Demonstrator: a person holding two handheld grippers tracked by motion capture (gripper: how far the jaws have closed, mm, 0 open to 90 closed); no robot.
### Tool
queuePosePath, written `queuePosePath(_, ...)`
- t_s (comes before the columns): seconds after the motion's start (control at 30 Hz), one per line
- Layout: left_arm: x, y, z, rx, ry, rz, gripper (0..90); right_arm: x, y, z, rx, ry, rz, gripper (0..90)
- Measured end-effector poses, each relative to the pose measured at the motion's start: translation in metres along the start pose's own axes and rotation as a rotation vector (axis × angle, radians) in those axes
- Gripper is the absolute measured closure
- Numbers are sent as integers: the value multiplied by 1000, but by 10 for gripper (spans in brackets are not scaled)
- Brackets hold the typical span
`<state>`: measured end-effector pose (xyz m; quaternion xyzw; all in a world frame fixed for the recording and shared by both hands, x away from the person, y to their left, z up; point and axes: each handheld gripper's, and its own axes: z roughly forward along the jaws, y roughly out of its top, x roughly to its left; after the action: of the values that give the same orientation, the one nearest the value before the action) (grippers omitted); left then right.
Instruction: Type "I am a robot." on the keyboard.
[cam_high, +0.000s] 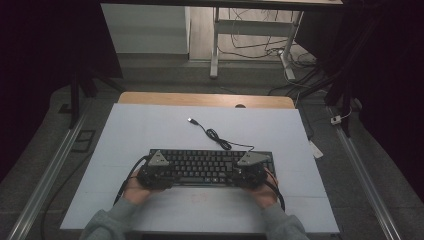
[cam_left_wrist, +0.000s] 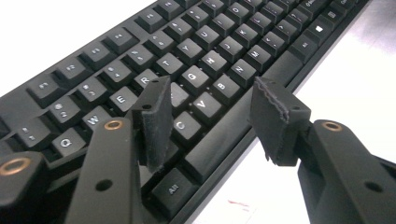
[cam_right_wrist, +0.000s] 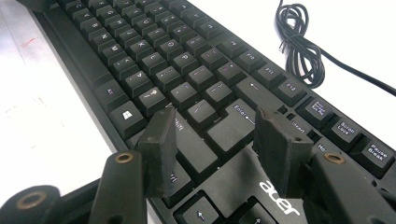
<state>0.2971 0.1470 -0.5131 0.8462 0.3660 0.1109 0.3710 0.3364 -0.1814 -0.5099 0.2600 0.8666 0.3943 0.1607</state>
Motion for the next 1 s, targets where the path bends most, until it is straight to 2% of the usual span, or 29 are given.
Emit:
queuePosePath(0.2,-6,0,4,4,-5,25,565,0,0,0,0,0,1,492)
queuePosePath(0.47,-11,0,7,13,-23,60,817,0,0,0,0,-1,1,492)
queuePosePath(0.57,-13,0,9,26,-26,73,874,0,0,0,0,-1,0,492)
queuePosePath(1.0,-13,-3,17,37,-32,78,885,0,0,0,4,-5,-1,492)
